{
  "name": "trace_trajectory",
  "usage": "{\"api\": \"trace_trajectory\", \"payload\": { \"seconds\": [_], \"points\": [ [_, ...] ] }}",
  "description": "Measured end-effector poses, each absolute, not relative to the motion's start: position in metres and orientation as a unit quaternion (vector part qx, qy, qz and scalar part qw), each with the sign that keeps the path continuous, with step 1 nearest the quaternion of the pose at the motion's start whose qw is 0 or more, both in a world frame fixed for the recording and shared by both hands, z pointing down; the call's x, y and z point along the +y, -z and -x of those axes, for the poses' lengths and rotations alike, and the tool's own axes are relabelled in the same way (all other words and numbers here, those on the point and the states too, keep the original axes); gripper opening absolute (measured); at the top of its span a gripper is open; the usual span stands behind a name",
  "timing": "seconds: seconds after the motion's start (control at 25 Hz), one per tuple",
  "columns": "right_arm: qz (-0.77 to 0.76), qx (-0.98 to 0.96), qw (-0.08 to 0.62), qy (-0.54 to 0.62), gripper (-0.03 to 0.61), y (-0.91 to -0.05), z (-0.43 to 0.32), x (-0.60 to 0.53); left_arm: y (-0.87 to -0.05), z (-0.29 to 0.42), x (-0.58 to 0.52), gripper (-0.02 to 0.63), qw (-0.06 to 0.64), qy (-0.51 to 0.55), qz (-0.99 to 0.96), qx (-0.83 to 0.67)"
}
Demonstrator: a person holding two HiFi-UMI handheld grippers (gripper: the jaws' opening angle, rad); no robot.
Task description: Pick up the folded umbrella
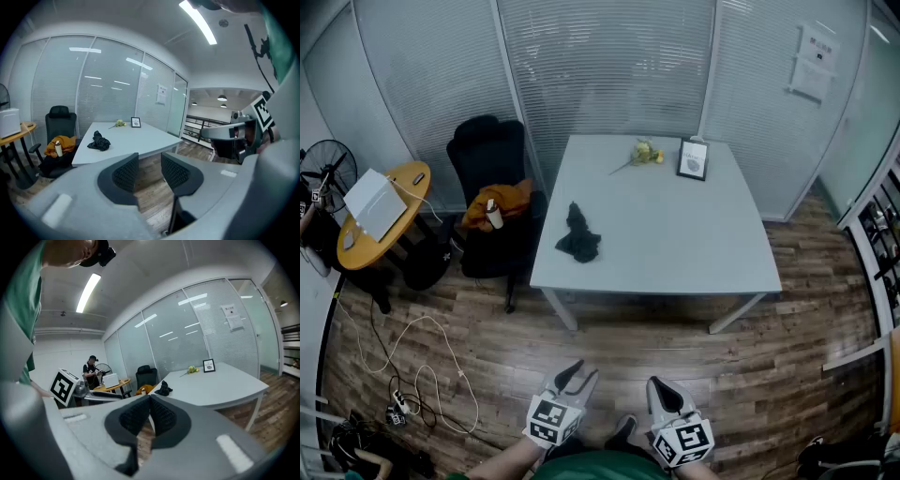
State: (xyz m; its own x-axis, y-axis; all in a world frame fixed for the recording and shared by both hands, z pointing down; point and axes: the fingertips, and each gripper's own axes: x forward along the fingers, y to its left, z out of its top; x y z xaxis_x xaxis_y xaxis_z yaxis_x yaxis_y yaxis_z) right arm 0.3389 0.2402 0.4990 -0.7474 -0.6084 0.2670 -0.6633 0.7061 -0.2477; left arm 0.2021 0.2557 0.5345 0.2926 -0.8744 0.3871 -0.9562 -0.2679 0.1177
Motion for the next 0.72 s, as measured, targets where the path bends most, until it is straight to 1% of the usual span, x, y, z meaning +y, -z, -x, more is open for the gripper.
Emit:
{"api": "trace_trajectory", "payload": {
  "seconds": [0.12, 0.32, 0.52, 0.72],
  "points": [
    [-0.350, -0.916, 0.095, -0.172, 0.003, -0.512, -0.309, 0.250, -0.542, -0.181, 0.270, 0.158, 0.137, -0.151, -0.797, -0.568],
    [-0.338, -0.924, 0.100, -0.148, 0.003, -0.500, -0.252, 0.271, -0.542, -0.117, 0.301, 0.153, 0.140, -0.138, -0.789, -0.581],
    [-0.369, -0.920, 0.053, -0.118, 0.003, -0.462, -0.205, 0.266, -0.522, -0.044, 0.314, 0.152, 0.122, -0.119, -0.780, -0.603],
    [-0.393, -0.914, 0.048, -0.085, 0.003, -0.442, -0.155, 0.254, -0.507, 0.020, 0.331, 0.149, 0.114, -0.082, -0.782, -0.607]
  ]
}}
